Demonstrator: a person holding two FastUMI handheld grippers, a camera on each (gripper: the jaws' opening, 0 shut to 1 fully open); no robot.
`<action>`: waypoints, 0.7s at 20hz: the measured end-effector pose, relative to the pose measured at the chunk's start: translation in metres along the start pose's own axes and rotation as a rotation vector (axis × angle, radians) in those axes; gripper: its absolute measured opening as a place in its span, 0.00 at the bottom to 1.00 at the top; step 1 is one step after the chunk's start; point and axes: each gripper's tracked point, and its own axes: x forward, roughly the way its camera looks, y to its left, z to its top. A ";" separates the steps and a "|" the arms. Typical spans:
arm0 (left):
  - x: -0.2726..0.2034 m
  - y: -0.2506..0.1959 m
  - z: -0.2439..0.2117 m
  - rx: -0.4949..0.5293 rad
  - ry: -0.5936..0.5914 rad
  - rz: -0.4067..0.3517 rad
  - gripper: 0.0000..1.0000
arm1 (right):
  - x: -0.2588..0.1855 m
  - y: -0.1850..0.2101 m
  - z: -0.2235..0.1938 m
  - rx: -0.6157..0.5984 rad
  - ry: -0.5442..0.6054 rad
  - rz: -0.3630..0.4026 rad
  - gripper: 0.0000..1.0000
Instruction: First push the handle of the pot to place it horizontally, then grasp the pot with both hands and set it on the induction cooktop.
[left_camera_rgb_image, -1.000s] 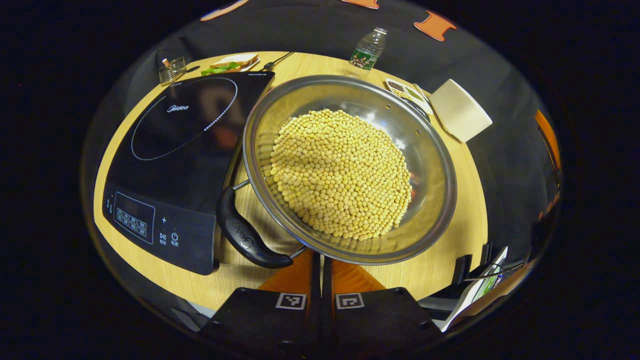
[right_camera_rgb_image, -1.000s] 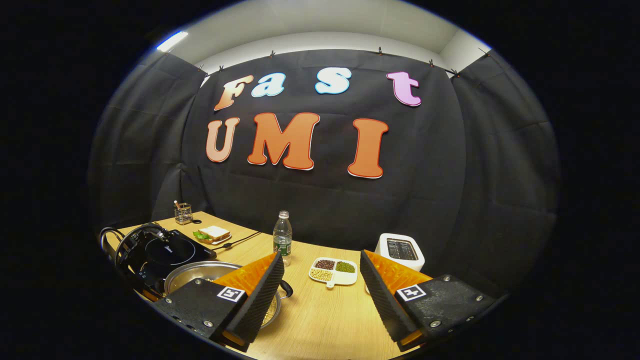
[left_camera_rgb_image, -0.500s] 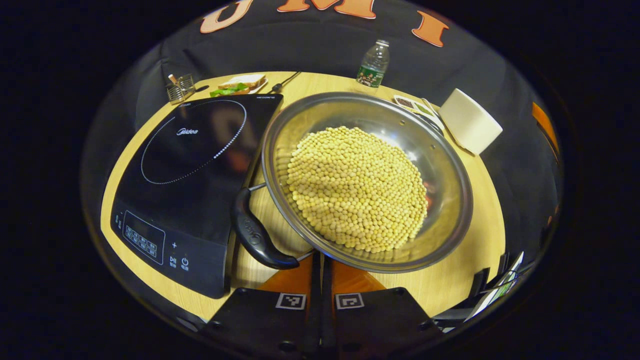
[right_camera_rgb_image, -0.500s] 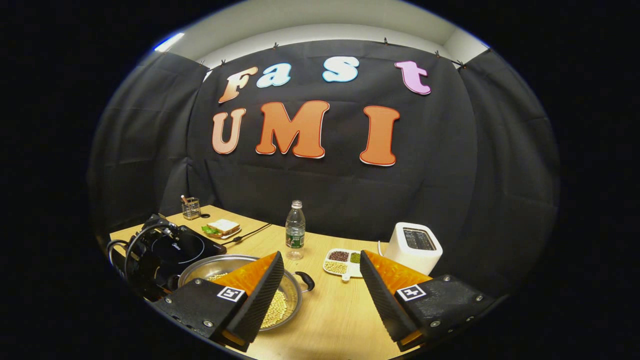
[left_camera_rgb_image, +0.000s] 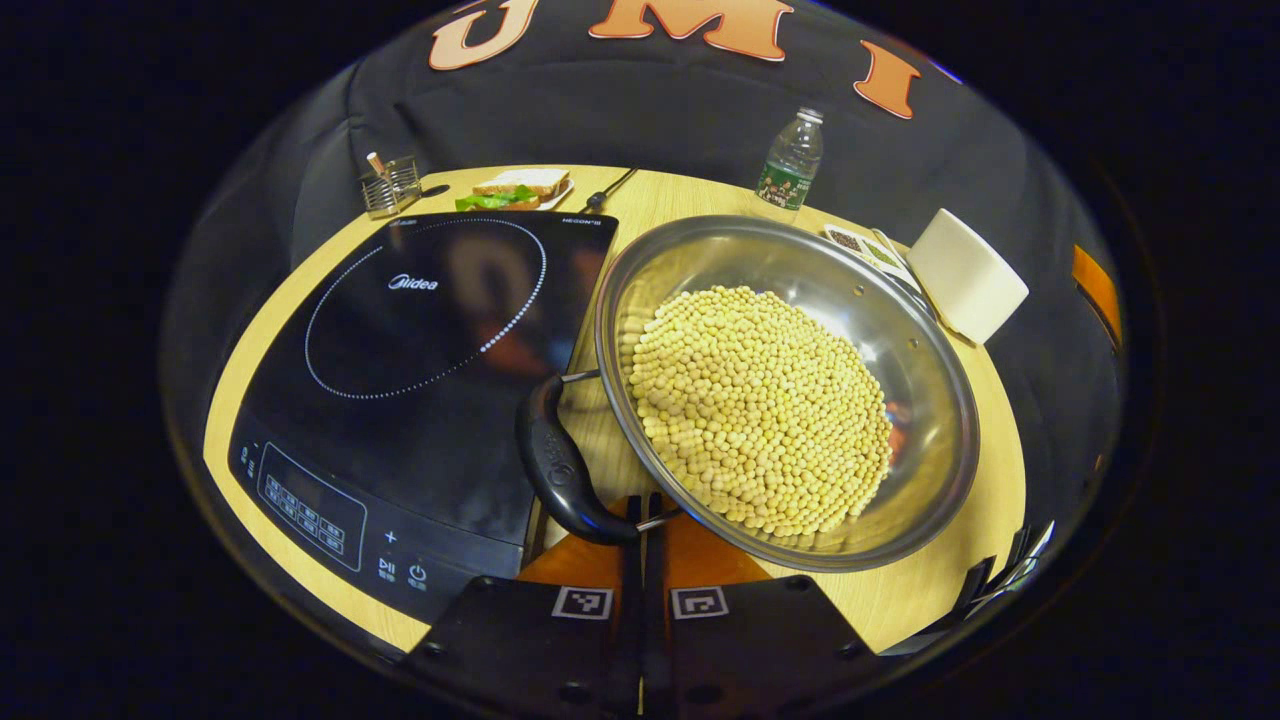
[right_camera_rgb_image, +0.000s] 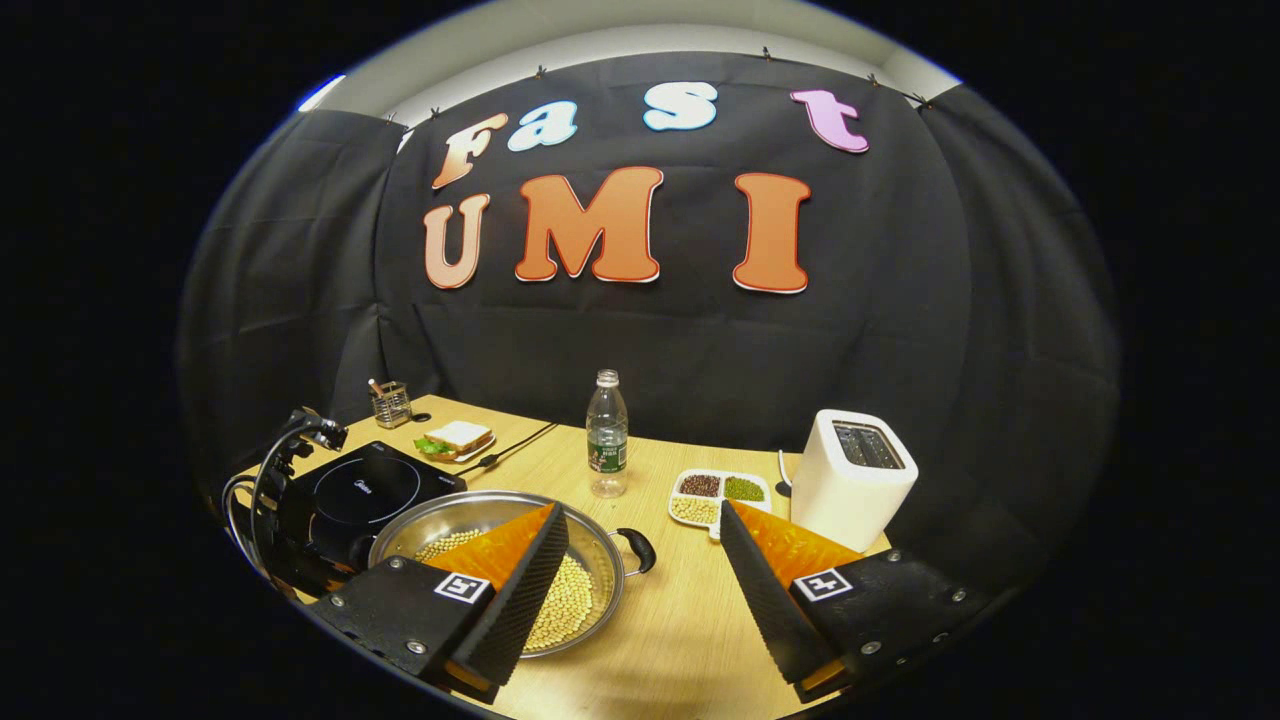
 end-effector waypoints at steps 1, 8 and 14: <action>0.001 0.004 0.005 0.015 -0.019 0.007 0.08 | 0.003 0.002 -0.003 0.007 0.014 0.005 0.95; 0.009 0.017 0.036 0.066 -0.124 0.033 0.08 | 0.016 0.013 -0.018 0.067 0.096 0.036 0.95; 0.020 0.015 0.053 0.108 -0.155 0.010 0.08 | 0.021 0.015 -0.025 0.111 0.141 0.039 0.95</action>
